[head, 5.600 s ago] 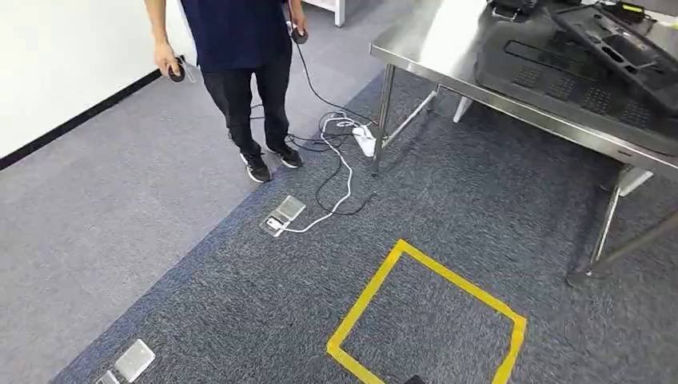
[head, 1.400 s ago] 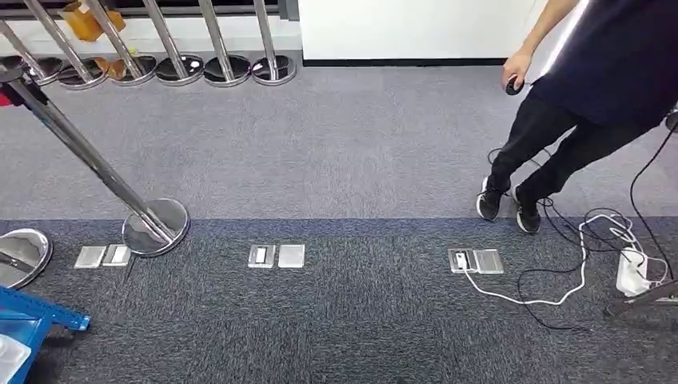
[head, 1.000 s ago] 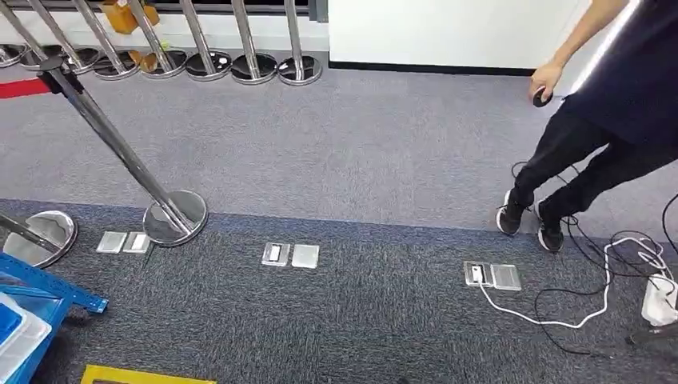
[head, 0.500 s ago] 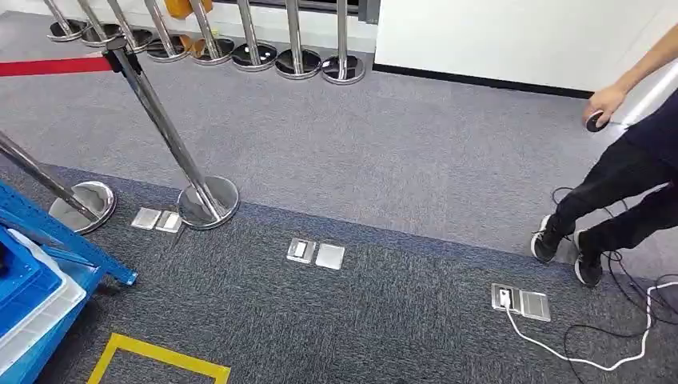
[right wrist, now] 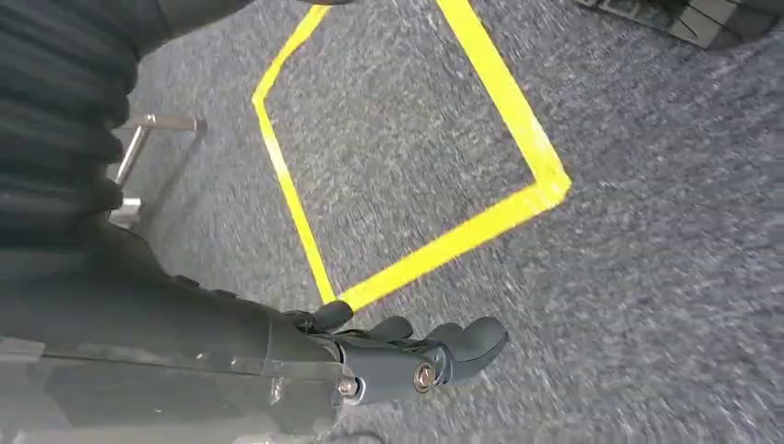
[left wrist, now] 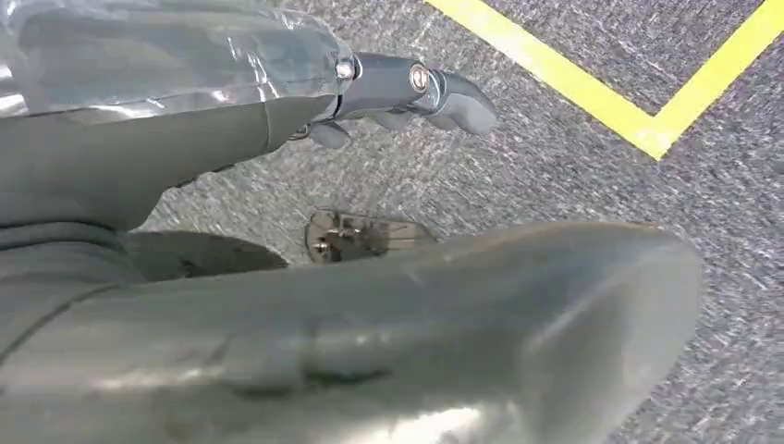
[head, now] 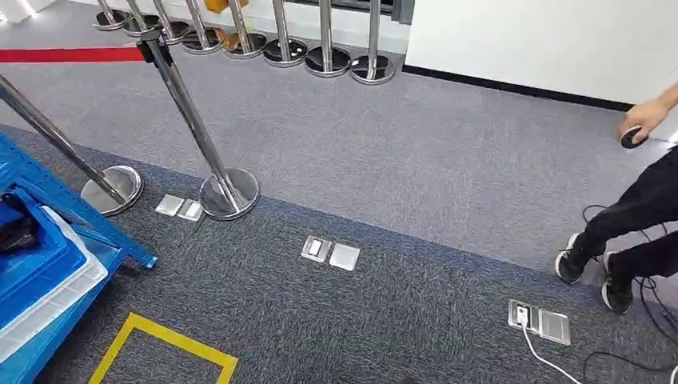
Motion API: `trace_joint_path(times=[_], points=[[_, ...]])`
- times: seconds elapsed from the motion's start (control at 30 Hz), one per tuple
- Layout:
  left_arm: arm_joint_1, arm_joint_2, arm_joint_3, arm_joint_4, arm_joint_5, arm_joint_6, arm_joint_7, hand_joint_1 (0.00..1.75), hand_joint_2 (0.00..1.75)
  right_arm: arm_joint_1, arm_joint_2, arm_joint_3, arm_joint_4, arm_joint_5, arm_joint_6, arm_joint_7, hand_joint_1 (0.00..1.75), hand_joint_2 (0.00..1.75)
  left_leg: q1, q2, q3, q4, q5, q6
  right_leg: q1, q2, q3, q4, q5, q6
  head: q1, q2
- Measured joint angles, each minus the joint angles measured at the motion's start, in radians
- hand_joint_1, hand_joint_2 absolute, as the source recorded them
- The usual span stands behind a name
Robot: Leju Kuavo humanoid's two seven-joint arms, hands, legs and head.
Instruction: Take the parts from the cabinet and place them on the table.
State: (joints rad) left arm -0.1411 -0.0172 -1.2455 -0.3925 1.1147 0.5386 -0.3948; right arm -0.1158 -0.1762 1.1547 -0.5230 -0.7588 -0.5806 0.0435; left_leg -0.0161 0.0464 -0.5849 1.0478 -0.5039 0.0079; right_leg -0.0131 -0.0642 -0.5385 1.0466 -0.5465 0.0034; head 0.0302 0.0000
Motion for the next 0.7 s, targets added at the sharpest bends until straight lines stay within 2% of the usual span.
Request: trace_joint_path(times=[0.1,0.13,0.17,0.2,0.23,0.27,0.3,0.33,0.37,0.43,0.47,0.5,0.53,0.57,0.6,0.63,0.67,0.7], points=[[0.003,0.001,0.0,0.0,-0.002,0.0,0.004,0.0,0.0,-0.004,-0.001,0.0,0.0,0.003,0.0,0.004,0.0,1.75,-0.007,-0.022,-0.004,-0.003,0.001,0.009,-0.006,-0.017,0.009,-0.011,0.001,0.01,0.001,0.0],[0.002,0.001,0.0,0.0,-0.003,0.0,0.006,0.0,0.0,-0.005,-0.001,0.0,0.0,0.005,-0.001,0.004,0.0,1.75,0.004,-0.029,0.008,-0.023,0.01,0.019,-0.004,-0.015,0.015,-0.01,-0.005,0.018,0.001,0.0],[0.002,0.001,0.0,0.0,-0.005,0.0,0.007,0.0,0.0,-0.005,-0.002,0.0,0.0,0.007,-0.002,0.005,0.0,1.75,0.005,-0.03,0.016,-0.034,0.015,0.021,-0.009,0.017,0.014,0.005,-0.016,0.019,0.002,0.0],[-0.001,0.001,0.0,0.0,-0.006,0.0,0.008,0.0,0.0,-0.005,-0.002,0.0,-0.001,0.009,-0.003,0.004,0.0,1.75,0.006,-0.037,0.019,-0.039,0.018,0.029,-0.007,0.049,-0.009,0.049,-0.046,0.02,0.003,0.0],[-0.002,0.0,0.0,0.0,-0.006,0.0,0.009,0.0,0.0,-0.004,-0.003,0.0,-0.001,0.011,-0.003,0.005,0.0,1.75,0.006,-0.042,0.018,-0.039,0.017,0.032,-0.007,0.059,-0.047,0.122,-0.086,0.019,0.006,0.0],[-0.002,0.0,0.0,0.0,-0.006,-0.001,0.01,0.0,0.0,-0.001,-0.006,0.0,-0.001,0.011,-0.003,0.005,0.0,1.75,0.005,-0.05,0.018,-0.038,0.016,0.034,-0.007,0.061,-0.085,0.197,-0.118,0.021,0.008,0.0],[-0.002,0.0,0.0,0.0,-0.004,-0.001,0.01,0.0,0.0,0.002,-0.009,0.0,-0.001,0.012,-0.003,0.006,0.0,1.75,0.005,-0.059,0.018,-0.037,0.015,0.035,-0.007,0.062,-0.123,0.266,-0.137,0.022,0.008,0.0],[-0.001,0.0,0.0,0.0,-0.003,-0.001,0.01,0.0,0.0,0.005,-0.01,0.0,-0.001,0.012,-0.003,0.007,0.0,1.75,0.005,-0.069,0.019,-0.037,0.015,0.035,-0.008,0.062,-0.139,0.288,-0.13,0.024,0.008,0.0],[0.0,0.0,0.0,0.0,-0.003,-0.001,0.01,0.0,0.0,0.007,-0.013,0.0,-0.001,0.013,-0.003,0.008,0.0,1.75,0.006,-0.079,0.019,-0.035,0.014,0.034,-0.009,0.062,-0.132,0.264,-0.099,0.025,0.009,0.0],[0.0,0.0,0.0,0.0,-0.006,-0.008,0.008,0.0,0.0,0.005,-0.018,0.0,-0.001,0.015,-0.003,0.009,0.0,1.75,0.01,-0.099,0.021,-0.026,0.008,0.025,-0.014,0.068,-0.063,0.102,0.002,0.027,0.011,0.0],[0.0,0.0,0.0,0.0,-0.008,-0.008,0.004,0.0,0.0,0.005,-0.018,0.0,-0.001,0.015,-0.003,0.009,0.0,1.75,0.012,-0.106,0.019,-0.016,0.002,0.019,-0.02,0.095,-0.031,0.021,0.032,0.03,0.013,0.0],[0.0,0.0,0.0,0.0,-0.009,-0.009,0.002,0.0,0.0,0.005,-0.018,0.0,-0.001,0.015,-0.003,0.01,0.0,1.75,0.006,-0.111,0.009,-0.003,-0.005,0.01,-0.019,0.123,-0.026,0.008,0.01,0.031,0.014,0.0],[0.0,0.0,0.0,0.0,-0.01,-0.009,0.0,0.0,0.0,0.005,-0.019,0.0,-0.001,0.015,-0.004,0.01,0.0,1.75,0.008,-0.123,0.004,0.0,-0.005,0.007,-0.019,0.111,-0.029,0.011,0.014,0.019,0.013,0.0],[0.002,0.0,0.0,0.0,-0.011,-0.009,-0.001,0.0,0.0,0.005,-0.019,0.0,-0.001,0.015,-0.005,0.01,0.0,1.75,0.007,-0.124,0.004,-0.001,-0.004,0.005,-0.016,0.106,-0.029,0.01,0.014,0.017,0.012,0.0],[0.004,0.0,0.0,0.0,-0.011,-0.01,-0.002,0.0,0.0,0.008,-0.019,0.0,-0.001,0.015,-0.005,0.011,0.0,1.75,0.011,-0.131,0.004,-0.005,-0.001,-0.001,-0.01,0.098,-0.028,0.01,0.014,0.009,0.012,0.0],[0.006,0.001,0.0,0.0,-0.011,-0.009,-0.002,0.0,0.0,0.008,-0.019,0.0,-0.001,0.016,-0.005,0.01,0.0,1.75,0.011,-0.137,0.003,-0.003,-0.002,-0.004,-0.013,0.091,-0.027,0.006,0.018,0.003,0.011,0.0],[0.007,0.002,0.0,0.0,-0.01,-0.01,-0.002,0.0,0.0,0.005,-0.019,0.0,-0.001,0.016,-0.004,0.01,0.0,1.75,0.012,-0.117,0.003,0.014,-0.014,-0.009,-0.016,0.08,-0.024,0.003,0.02,-0.002,0.011,0.0],[0.006,0.002,0.0,0.0,-0.01,-0.009,-0.004,0.0,0.0,0.005,-0.02,0.0,-0.001,0.019,-0.004,0.01,0.0,1.75,0.009,-0.084,-0.014,0.054,-0.041,-0.016,-0.016,0.076,-0.023,0.002,0.019,-0.006,0.002,0.0]])
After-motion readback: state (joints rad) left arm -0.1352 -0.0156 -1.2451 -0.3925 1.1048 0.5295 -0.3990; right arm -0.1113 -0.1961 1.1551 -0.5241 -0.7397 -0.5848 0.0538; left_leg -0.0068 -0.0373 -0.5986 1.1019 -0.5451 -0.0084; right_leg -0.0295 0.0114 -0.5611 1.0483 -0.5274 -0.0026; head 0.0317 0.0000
